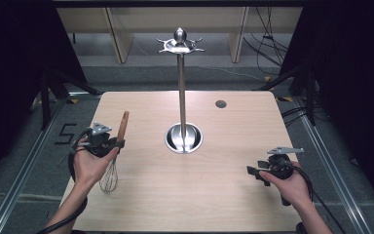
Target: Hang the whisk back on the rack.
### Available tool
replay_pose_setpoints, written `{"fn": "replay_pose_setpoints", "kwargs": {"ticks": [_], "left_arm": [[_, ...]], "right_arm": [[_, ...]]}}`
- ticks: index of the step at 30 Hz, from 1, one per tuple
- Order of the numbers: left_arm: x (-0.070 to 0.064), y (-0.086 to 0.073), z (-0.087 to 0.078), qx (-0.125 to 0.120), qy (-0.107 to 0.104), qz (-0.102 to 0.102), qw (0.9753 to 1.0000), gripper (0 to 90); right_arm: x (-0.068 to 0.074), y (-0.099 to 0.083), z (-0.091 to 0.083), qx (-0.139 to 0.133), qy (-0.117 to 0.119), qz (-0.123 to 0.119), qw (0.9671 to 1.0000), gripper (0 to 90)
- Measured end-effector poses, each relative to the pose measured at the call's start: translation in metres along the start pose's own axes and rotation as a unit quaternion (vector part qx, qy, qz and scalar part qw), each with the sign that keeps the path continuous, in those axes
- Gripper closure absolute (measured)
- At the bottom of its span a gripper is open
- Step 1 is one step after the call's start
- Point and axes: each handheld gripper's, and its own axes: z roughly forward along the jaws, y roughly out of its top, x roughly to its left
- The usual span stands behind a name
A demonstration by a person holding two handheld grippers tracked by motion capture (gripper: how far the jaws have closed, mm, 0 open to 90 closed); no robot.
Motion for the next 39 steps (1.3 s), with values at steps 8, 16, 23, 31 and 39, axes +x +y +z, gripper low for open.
{"fn": "replay_pose_setpoints", "kwargs": {"ticks": [8,16,23,31,39], "left_arm": [[-0.002,0.004,-0.009,-0.071,-0.009,-0.008,0.9974,68.4],[-0.003,0.007,-0.015,-0.120,-0.021,-0.003,0.9926,68.5],[-0.004,0.010,-0.020,-0.156,-0.036,0.010,0.9870,68.5],[-0.010,0.013,-0.026,-0.192,-0.076,0.044,0.9775,68.4],[-0.017,0.018,-0.033,-0.215,-0.093,0.039,0.9715,68.4]], "right_arm": [[0.000,0.000,0.000,-0.001,-0.001,-0.002,1.0000,43.0],[0.001,0.000,0.000,0.001,0.001,0.004,1.0000,43.0],[0.001,0.000,0.000,0.002,0.000,0.004,1.0000,43.0],[0.001,0.000,0.000,0.000,-0.001,0.002,1.0000,42.9],[0.001,0.000,0.000,-0.002,-0.001,0.004,1.0000,42.9]]}}
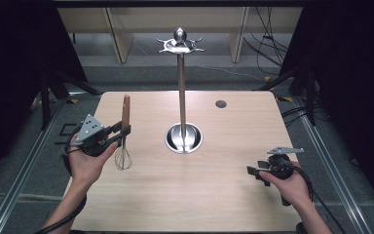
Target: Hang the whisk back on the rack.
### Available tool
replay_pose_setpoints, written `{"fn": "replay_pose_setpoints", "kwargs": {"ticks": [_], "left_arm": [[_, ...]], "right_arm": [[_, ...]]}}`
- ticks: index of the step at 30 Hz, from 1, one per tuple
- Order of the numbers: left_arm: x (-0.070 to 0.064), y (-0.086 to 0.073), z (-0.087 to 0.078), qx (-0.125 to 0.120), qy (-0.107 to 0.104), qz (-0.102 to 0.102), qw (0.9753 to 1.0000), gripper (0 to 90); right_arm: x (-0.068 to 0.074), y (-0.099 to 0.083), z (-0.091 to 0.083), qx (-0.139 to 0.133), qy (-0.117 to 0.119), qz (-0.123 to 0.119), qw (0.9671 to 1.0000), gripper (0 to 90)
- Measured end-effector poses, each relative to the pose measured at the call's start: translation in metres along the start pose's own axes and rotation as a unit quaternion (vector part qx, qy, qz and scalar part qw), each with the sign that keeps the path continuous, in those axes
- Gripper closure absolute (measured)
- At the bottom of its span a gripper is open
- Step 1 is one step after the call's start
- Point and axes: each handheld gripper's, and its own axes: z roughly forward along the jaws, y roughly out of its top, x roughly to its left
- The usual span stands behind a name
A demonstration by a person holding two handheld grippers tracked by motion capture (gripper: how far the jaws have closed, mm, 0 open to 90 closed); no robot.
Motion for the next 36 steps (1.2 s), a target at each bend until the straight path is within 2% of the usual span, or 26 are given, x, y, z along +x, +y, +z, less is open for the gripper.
{"fn": "replay_pose_setpoints", "kwargs": {"ticks": [5,12,13,15,16,19,20,22,27,28,30,33,36], "left_arm": [[-0.003,0.005,-0.002,-0.006,-0.012,-0.011,0.9998,68.4],[-0.007,0.013,-0.005,-0.014,-0.013,-0.004,0.9998,68.4],[-0.007,0.013,-0.005,-0.014,-0.013,-0.003,0.9998,68.4],[-0.007,0.014,-0.005,-0.015,-0.013,-0.001,0.9998,68.4],[-0.008,0.016,-0.005,-0.016,-0.013,0.000,0.9998,68.4],[-0.009,0.018,-0.004,-0.022,-0.018,0.001,0.9996,68.4],[-0.009,0.019,-0.005,-0.017,-0.013,0.005,0.9998,68.4],[-0.010,0.022,-0.005,-0.014,-0.009,0.010,0.9998,68.4],[-0.011,0.027,-0.004,-0.017,-0.012,0.013,0.9997,68.4],[-0.011,0.030,-0.004,-0.020,-0.010,0.022,0.9995,68.4],[-0.012,0.033,-0.004,-0.021,-0.010,0.025,0.9994,68.4],[-0.012,0.036,-0.003,-0.023,-0.007,0.031,0.9992,68.4],[-0.014,0.042,-0.003,-0.026,-0.018,0.033,0.9989,68.4]], "right_arm": [[0.000,0.000,0.000,0.002,-0.001,0.000,1.0000,42.9],[0.000,0.000,-0.001,0.001,-0.001,0.001,1.0000,42.9],[0.001,0.000,-0.001,0.009,0.001,0.010,0.9999,42.9],[0.001,0.000,-0.001,0.009,0.001,0.010,0.9999,42.9],[0.000,0.000,0.000,0.003,0.001,0.001,1.0000,42.9],[0.000,0.000,-0.001,0.005,0.001,0.005,1.0000,42.9],[0.001,0.000,-0.001,0.009,0.000,0.011,0.9999,42.9],[0.000,0.000,-0.001,0.004,0.000,0.005,1.0000,42.9],[-0.001,0.000,-0.001,0.001,-0.001,0.003,1.0000,42.9],[0.000,0.000,-0.001,0.003,-0.001,0.010,0.9999,42.9],[-0.001,0.000,-0.001,0.000,-0.002,0.000,1.0000,42.9],[-0.001,0.000,-0.001,0.003,-0.003,0.003,1.0000,42.9],[-0.001,0.000,-0.001,0.002,-0.004,0.001,1.0000,42.9]]}}
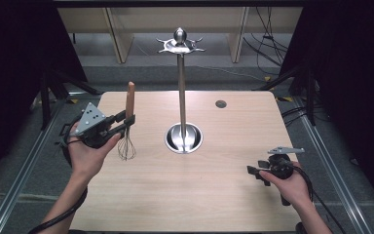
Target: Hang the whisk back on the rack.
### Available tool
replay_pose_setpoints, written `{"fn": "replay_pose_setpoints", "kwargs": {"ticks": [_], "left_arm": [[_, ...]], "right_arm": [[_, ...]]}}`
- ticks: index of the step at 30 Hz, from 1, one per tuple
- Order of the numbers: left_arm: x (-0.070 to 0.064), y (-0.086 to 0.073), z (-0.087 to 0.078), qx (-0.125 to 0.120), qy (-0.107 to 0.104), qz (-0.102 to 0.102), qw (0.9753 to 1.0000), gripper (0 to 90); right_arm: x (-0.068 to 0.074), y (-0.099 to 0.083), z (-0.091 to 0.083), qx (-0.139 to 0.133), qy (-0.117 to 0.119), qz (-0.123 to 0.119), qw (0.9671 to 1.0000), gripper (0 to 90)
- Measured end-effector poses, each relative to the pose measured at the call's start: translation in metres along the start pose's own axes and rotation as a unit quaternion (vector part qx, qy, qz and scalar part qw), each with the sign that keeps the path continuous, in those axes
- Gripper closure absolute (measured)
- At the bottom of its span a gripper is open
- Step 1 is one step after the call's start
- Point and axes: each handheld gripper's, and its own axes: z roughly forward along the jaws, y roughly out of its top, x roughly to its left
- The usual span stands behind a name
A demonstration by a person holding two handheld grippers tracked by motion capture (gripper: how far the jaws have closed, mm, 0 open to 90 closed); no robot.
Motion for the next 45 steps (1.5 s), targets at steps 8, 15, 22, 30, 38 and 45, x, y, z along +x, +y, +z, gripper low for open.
{"fn": "replay_pose_setpoints", "kwargs": {"ticks": [8,15,22,30,38,45], "left_arm": [[0.000,0.005,0.003,-0.004,-0.017,0.016,0.9997,68.4],[0.001,0.010,0.006,-0.006,-0.023,0.009,0.9997,68.4],[0.001,0.015,0.009,-0.007,-0.021,0.008,0.9997,68.4],[0.003,0.019,0.014,-0.008,-0.021,0.007,0.9997,68.4],[0.005,0.024,0.017,-0.016,-0.027,0.015,0.9994,68.4],[0.005,0.025,0.019,-0.015,-0.026,0.008,0.9995,68.4]], "right_arm": [[0.001,0.000,0.000,0.003,0.000,0.004,1.0000,42.9],[0.001,0.000,0.000,0.006,0.001,0.009,0.9999,42.9],[0.002,0.000,0.001,0.007,0.004,0.014,0.9999,42.9],[0.001,0.000,0.002,0.000,0.006,0.004,1.0000,42.9],[0.001,0.001,0.002,0.002,0.005,0.004,1.0000,42.9],[0.001,0.001,0.002,0.001,0.004,0.004,1.0000,42.9]]}}
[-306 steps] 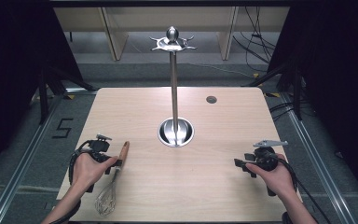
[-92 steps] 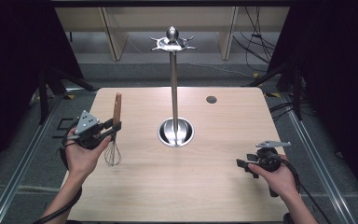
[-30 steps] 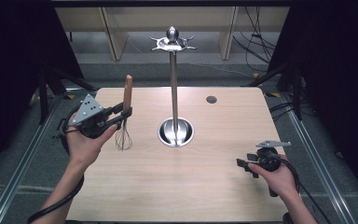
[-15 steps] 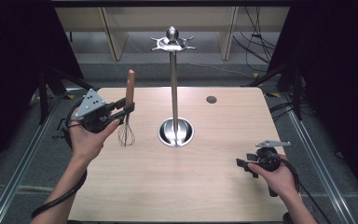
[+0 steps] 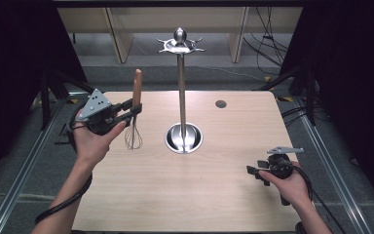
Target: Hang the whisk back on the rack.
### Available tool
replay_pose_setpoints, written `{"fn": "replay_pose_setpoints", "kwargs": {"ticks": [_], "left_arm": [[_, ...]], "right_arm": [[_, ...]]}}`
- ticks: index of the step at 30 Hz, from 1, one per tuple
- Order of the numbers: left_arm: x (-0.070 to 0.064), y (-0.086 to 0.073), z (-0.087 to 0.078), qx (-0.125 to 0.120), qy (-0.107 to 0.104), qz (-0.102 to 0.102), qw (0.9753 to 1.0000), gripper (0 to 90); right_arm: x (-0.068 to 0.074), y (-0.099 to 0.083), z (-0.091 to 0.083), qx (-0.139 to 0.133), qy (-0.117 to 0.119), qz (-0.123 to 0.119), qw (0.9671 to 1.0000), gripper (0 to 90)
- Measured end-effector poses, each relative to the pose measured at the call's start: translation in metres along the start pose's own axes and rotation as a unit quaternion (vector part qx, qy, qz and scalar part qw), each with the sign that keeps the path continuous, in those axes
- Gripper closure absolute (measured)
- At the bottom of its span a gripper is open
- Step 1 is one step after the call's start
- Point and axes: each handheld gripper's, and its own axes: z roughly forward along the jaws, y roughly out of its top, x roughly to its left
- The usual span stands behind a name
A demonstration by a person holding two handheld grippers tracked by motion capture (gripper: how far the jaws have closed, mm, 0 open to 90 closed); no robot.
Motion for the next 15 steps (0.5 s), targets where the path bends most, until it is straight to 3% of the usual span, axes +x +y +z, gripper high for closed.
{"fn": "replay_pose_setpoints", "kwargs": {"ticks": [15], "left_arm": [[0.001,0.013,0.005,-0.007,-0.003,0.006,1.0000,68.4]], "right_arm": [[0.000,0.000,0.000,0.001,-0.001,-0.001,1.0000,42.9]]}}
